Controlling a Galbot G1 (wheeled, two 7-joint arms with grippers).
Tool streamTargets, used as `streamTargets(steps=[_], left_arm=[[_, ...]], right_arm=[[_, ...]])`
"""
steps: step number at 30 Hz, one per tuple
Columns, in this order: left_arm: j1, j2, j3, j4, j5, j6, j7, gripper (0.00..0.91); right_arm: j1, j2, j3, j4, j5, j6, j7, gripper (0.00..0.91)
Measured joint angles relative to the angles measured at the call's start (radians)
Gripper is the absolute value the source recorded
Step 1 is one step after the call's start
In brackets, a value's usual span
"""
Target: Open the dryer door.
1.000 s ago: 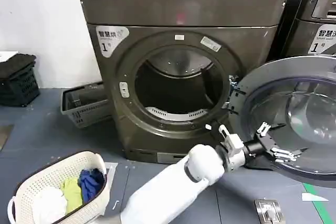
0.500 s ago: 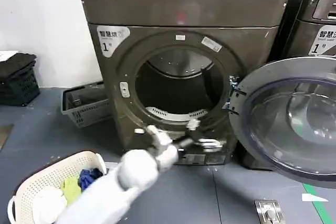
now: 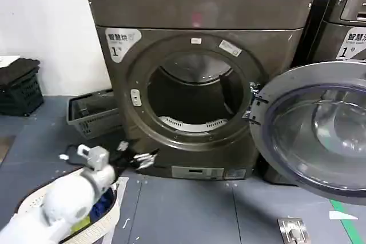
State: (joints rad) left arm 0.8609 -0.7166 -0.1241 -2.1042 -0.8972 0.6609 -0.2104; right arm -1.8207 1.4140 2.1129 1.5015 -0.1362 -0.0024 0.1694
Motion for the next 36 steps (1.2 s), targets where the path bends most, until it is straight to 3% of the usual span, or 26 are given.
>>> streamTargets(steps=[3,6,9,17,24,36], left_arm=[[0.018,0.056,-0.018,-0.011,-0.127,0.076,-0.121,0.907],[0.022,0.111,-0.022,-0.011,-0.299,0.076,-0.265,0.907],[0.030,0.165,-0.021,-0.008,-0.477,0.077,-0.392,0.907],[0.037,0.273,-0.018,0.047,-0.861,0.076,-0.629,0.907],[0.064,0.359,-0.026,0.103,-1.120,0.075,-0.727,0.907],[0.056,0.364,-0.020,0.182,-1.358,0.075,-0.836,0.907]], right_arm=[[0.007,-0.011,-0.002,-0.025,0.004,0.045,-0.022,0.907],[0.015,-0.017,-0.009,-0.036,0.026,0.077,-0.029,0.907],[0.015,-0.015,-0.018,-0.032,0.080,0.072,-0.053,0.907],[0.017,-0.028,-0.014,-0.036,0.174,0.109,-0.089,0.907],[0.025,-0.034,-0.015,-0.059,0.176,0.151,-0.099,0.907],[0.033,-0.044,-0.021,-0.099,0.192,0.240,-0.107,0.907]])
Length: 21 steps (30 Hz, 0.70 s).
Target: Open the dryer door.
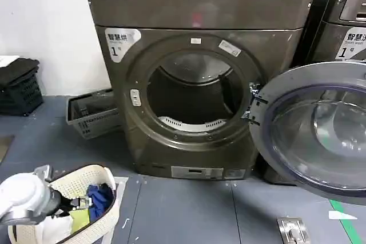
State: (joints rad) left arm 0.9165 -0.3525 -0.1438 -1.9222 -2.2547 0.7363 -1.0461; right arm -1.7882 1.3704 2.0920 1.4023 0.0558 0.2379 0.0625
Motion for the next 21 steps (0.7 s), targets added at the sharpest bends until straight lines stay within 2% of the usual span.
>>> streamTargets(steps=[5,21], left_arm=[[-0.001,0.000,-0.006,0.023,-0.043,0.000,-0.005,0.907],[-0.004,-0.003,-0.011,0.049,-0.044,0.000,-0.006,0.907]], right_arm=[[0.001,0.000,0.000,-0.008,-0.002,0.022,-0.012,0.907],[0.003,-0.001,-0.008,-0.024,-0.003,0.035,-0.020,0.907]])
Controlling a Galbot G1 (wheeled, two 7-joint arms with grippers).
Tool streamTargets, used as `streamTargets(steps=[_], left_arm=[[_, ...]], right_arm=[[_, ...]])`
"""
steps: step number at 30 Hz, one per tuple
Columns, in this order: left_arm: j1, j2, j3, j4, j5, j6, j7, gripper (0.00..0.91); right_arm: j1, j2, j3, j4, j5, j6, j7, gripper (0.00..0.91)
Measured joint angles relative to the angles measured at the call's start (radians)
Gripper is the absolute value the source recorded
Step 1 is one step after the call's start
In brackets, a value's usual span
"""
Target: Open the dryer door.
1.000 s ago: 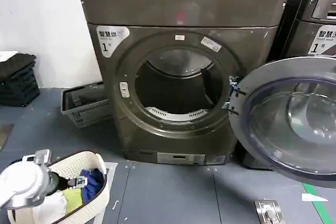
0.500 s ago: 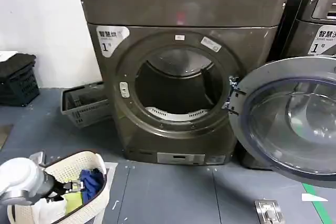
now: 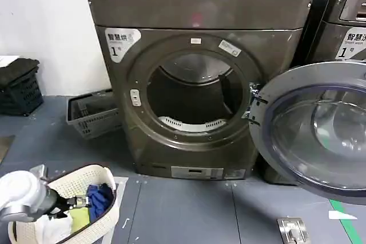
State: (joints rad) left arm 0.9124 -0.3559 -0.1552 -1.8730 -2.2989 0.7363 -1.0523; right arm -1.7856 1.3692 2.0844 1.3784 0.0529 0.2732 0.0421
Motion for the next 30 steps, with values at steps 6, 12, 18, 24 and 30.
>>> streamTargets(steps=[6,12,18,24,30], left_arm=[[-0.009,-0.005,-0.004,0.020,-0.011,0.000,0.000,0.907],[-0.007,-0.008,-0.013,0.036,-0.036,0.000,0.000,0.907],[-0.009,-0.008,-0.015,0.049,-0.039,0.000,0.000,0.907],[-0.010,-0.008,-0.015,0.052,-0.039,0.000,0.002,0.907],[-0.016,-0.012,-0.022,0.069,-0.040,0.000,0.009,0.907]], right_arm=[[0.000,0.000,0.000,-0.002,-0.002,0.001,-0.002,0.907],[0.001,0.001,0.001,-0.001,-0.014,0.008,-0.009,0.907],[0.003,0.001,0.001,0.000,-0.017,0.010,-0.011,0.907],[0.004,0.000,0.000,-0.007,-0.020,0.014,-0.013,0.907],[0.003,0.000,-0.001,-0.008,-0.023,0.017,-0.016,0.907]])
